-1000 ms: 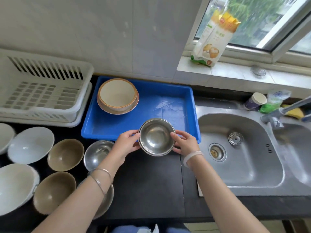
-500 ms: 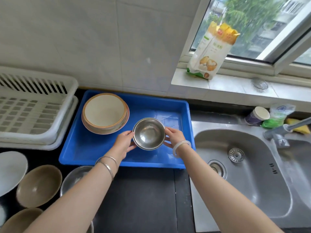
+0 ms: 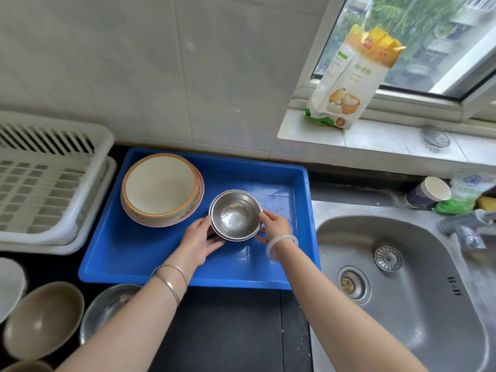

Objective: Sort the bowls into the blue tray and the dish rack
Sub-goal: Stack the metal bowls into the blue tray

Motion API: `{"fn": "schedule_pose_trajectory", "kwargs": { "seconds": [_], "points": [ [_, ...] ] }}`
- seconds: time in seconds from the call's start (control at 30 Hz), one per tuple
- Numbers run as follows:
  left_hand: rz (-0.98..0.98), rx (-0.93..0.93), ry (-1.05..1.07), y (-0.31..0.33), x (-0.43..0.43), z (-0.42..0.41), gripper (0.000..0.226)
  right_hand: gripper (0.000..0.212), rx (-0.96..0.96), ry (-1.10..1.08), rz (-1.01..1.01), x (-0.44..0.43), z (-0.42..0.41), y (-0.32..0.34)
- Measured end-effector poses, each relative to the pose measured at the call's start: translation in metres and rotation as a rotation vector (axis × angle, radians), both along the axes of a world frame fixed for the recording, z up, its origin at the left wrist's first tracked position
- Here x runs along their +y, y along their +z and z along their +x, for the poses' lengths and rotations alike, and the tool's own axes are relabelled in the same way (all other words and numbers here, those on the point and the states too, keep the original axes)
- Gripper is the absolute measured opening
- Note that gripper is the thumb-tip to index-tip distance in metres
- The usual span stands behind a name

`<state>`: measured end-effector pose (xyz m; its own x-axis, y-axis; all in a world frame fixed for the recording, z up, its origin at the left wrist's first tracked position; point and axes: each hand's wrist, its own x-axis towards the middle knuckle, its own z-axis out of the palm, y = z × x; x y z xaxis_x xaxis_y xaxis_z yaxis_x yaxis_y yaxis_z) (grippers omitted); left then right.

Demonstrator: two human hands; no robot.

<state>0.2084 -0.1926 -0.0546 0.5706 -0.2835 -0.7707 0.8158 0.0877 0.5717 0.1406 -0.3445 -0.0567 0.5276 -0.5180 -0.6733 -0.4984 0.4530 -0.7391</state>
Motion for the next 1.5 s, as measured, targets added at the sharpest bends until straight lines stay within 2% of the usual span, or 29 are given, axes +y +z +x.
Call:
{"fn": "schedule_pose_trajectory", "kwargs": {
  "seconds": [0.1,0.23,0.43,0.6,0.73,1.0,1.23,1.37,1.5],
  "points": [
    [-0.041,0.009,0.125,-0.003,-0.008,0.004,0.03,0.018,-0.012,-0.052,0.013,-0.001,0.012,-0.003],
    [-0.095,-0.034,0.219,-0.005,-0.02,0.011,0.024,0.028,-0.051,-0.092,0.045,-0.004,0.031,-0.003],
    [-0.209,0.018,0.254,-0.007,-0.03,0.017,0.037,0.031,-0.072,-0.099,0.055,-0.006,0.052,-0.007],
    [-0.205,0.013,0.302,-0.008,-0.036,0.02,0.037,0.023,-0.086,-0.129,0.055,-0.008,0.06,-0.01],
    [-0.177,-0.002,0.308,-0.007,-0.036,0.019,0.037,0.027,-0.083,-0.098,0.047,-0.008,0.056,-0.012],
    [-0.053,-0.092,0.265,0.008,-0.026,0.009,0.04,0.02,-0.027,0.092,-0.053,-0.004,0.037,0.006],
    [0.135,-0.318,0.103,0.044,0.023,-0.035,0.038,0.021,-0.095,0.238,-0.262,0.028,-0.012,0.047],
    [0.391,-0.53,-0.004,0.055,0.077,-0.076,0.025,0.015,-0.143,0.45,-0.297,0.075,-0.047,0.06],
    [0.632,-0.582,0.0,0.044,0.146,-0.123,0.025,0.016,-0.063,0.732,-0.277,0.128,-0.079,0.05]
  ]
}}
